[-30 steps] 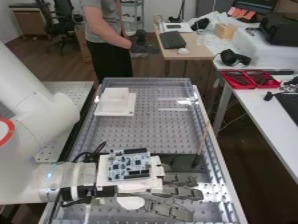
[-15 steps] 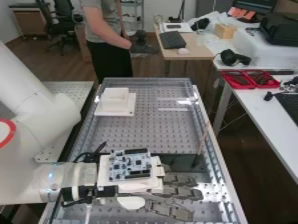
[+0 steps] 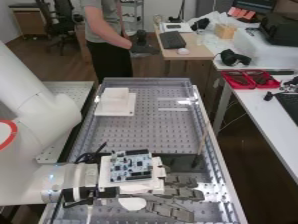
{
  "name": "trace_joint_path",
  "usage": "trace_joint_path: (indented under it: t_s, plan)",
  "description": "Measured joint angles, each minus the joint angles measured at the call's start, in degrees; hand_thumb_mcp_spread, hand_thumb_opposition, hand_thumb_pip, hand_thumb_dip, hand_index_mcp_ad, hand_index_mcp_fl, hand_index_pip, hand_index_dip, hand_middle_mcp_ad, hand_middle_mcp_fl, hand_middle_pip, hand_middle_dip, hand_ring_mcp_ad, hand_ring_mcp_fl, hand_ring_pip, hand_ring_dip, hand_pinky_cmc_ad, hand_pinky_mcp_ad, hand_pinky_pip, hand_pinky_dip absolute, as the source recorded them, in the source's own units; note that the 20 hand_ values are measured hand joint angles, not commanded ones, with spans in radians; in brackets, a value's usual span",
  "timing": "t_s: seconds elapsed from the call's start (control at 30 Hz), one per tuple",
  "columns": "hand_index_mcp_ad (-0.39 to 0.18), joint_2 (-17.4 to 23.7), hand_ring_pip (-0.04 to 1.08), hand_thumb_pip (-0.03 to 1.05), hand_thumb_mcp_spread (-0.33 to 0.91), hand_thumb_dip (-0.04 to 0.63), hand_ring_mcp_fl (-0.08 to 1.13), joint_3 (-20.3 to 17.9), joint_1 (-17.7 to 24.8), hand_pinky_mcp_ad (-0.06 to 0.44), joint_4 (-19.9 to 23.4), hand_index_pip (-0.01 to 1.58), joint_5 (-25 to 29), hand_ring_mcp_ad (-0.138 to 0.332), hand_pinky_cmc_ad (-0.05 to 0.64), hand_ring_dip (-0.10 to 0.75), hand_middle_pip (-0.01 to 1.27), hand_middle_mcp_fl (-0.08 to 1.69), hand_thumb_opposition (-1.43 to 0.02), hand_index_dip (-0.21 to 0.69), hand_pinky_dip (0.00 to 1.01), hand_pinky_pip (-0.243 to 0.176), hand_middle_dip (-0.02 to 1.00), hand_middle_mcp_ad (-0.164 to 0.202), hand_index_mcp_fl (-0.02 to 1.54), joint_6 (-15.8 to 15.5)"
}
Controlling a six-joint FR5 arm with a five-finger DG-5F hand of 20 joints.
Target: Grab the paper clip and place it in the clear container
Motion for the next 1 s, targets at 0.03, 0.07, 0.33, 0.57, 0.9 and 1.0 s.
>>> trace_joint_path:
  t_s: [0.03, 0.07, 0.33, 0.57, 0.9, 1.0]
  plan:
    - [-0.141, 0.00, 0.11, 0.56, 0.49, 0.284, 0.11, 0.02, 0.01, 0.265, -0.08, 1.44, -0.02, 0.063, 0.281, 0.093, 0.12, 0.28, -0.94, 0.037, 0.20, 0.084, 0.19, -0.026, 0.59, -0.07]
    - [-0.141, 0.00, 0.10, 0.56, 0.49, 0.284, 0.11, 0.05, 0.02, 0.265, -0.12, 1.44, -0.02, 0.063, 0.281, 0.093, 0.12, 0.28, -0.94, 0.037, 0.20, 0.084, 0.19, -0.026, 0.59, -0.13]
    - [-0.145, -0.02, 0.11, 0.56, 0.49, 0.284, 0.12, 0.33, 0.10, 0.265, -0.97, 1.39, -0.26, 0.063, 0.284, 0.093, 0.12, 0.28, -0.94, 0.059, 0.20, 0.084, 0.19, -0.030, 0.58, -0.83]
    - [-0.147, 0.14, 0.11, 0.62, 0.50, 0.286, 0.12, 0.05, 0.09, 0.265, -1.02, 1.33, -0.40, 0.063, 0.281, 0.093, 0.12, 0.28, -0.95, 0.049, 0.20, 0.084, 0.19, -0.026, 0.53, -0.79]
    - [-0.143, 0.19, 0.10, 0.62, 0.48, 0.283, 0.12, 0.13, 0.06, 0.265, -1.03, 1.29, -0.39, 0.063, 0.281, 0.093, 0.12, 0.28, -0.91, 0.030, 0.20, 0.084, 0.19, -0.026, 0.49, -0.64]
    - [-0.143, 0.19, 0.10, 0.62, 0.48, 0.283, 0.12, 0.14, 0.11, 0.265, -1.25, 1.29, -0.41, 0.063, 0.281, 0.093, 0.12, 0.28, -0.91, 0.030, 0.20, 0.084, 0.19, -0.026, 0.49, -0.61]
